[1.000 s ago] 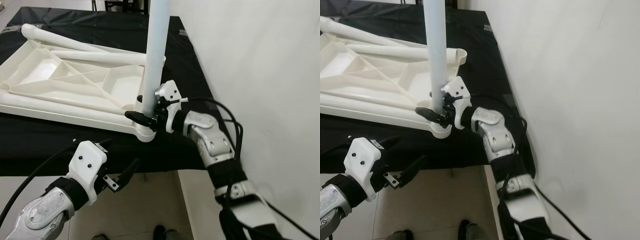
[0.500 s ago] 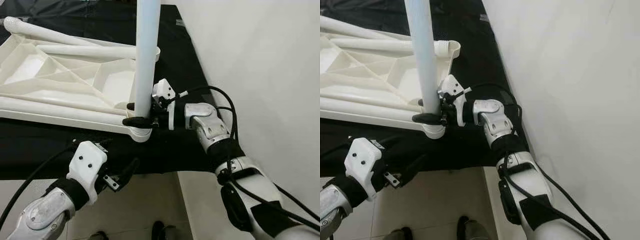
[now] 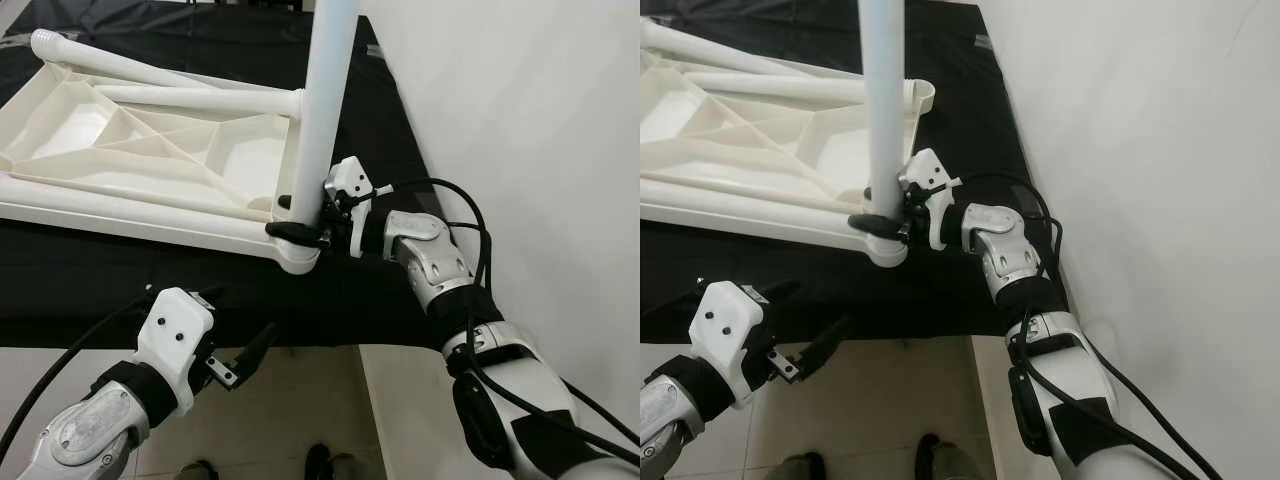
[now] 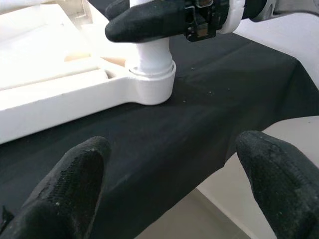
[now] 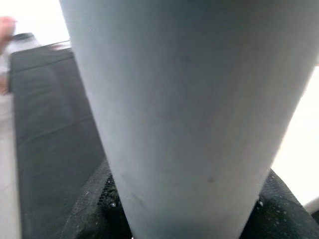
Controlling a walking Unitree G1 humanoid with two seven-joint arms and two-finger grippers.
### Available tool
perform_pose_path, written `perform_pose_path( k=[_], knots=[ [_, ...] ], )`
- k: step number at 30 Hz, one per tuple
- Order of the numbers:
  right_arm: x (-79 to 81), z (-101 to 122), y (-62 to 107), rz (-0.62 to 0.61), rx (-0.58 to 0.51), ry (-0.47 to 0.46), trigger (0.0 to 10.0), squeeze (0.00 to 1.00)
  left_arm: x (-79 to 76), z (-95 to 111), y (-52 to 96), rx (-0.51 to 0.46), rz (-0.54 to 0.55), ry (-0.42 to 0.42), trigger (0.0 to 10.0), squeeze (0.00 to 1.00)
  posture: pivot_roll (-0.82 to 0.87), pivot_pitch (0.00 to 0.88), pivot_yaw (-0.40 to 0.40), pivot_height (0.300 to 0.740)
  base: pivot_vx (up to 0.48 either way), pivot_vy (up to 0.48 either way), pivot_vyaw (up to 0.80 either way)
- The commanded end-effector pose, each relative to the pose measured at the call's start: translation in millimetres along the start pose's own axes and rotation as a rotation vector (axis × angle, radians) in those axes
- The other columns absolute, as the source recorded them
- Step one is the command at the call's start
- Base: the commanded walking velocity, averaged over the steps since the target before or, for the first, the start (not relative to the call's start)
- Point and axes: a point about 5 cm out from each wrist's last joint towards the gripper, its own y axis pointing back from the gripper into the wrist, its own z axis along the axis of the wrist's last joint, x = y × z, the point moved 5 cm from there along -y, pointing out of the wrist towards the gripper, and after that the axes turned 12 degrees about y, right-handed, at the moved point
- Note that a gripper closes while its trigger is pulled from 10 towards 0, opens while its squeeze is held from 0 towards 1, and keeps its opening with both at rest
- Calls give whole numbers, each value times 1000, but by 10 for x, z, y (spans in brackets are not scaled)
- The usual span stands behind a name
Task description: Building children table
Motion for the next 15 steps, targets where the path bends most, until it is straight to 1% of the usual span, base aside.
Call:
perform_pose_path(
  k=[1,2,3,4,5,6,7,8,9,10,11,12,14,15],
  knots=[
    [152,-561,279,-324,241,-107,0,0,-16,-37,36,21,-11,8,10000,0,165,278,-147,740,0,0,0],
    [390,-578,286,-336,257,-119,0,0,1,-30,47,21,-9,7,10000,0,156,270,-141,740,0,0,0],
    [552,-541,252,-308,244,-120,0,0,13,-23,51,20,-7,6,10000,0,147,263,-138,740,0,0,0],
    [552,-541,252,-308,244,-120,0,0,13,-23,51,20,-7,6,10000,0,147,263,-138,740,0,0,0],
    [611,-473,163,-273,213,-114,0,0,20,-23,38,21,-10,2,10000,0,145,255,-141,740,0,0,0],
    [614,-441,115,-264,200,-105,0,0,22,-25,28,22,-12,-1,10000,0,145,255,-141,740,0,0,0],
    [614,-441,115,-264,200,-105,0,0,22,-25,28,22,-12,-1,10000,0,145,255,-141,740,0,0,0],
    [617,-413,50,-238,186,-96,0,0,20,-23,14,20,-15,-1,10000,0,146,251,-142,740,0,0,0],
    [617,-413,50,-238,186,-96,0,0,20,-23,14,20,-15,-1,10000,0,146,251,-142,740,0,0,0],
    [611,-377,-26,-219,174,-91,0,0,16,-23,5,18,-17,-2,10000,0,156,243,-147,740,0,0,0],
    [611,-377,-26,-219,174,-91,0,0,16,-23,5,18,-17,-2,10000,0,156,243,-147,740,0,0,0],
    [610,-326,-84,-205,165,-79,0,0,19,-19,4,15,-15,-3,10000,0,157,240,-145,740,0,0,0],
    [610,-326,-84,-205,165,-79,0,0,19,-19,4,15,-15,-3,10000,0,157,240,-145,740,0,0,0],
    [626,-266,-150,-168,151,-60,10000,0,31,-11,3,11,-11,-7,10000,0,159,235,-142,740,0,0,0]
  ],
)
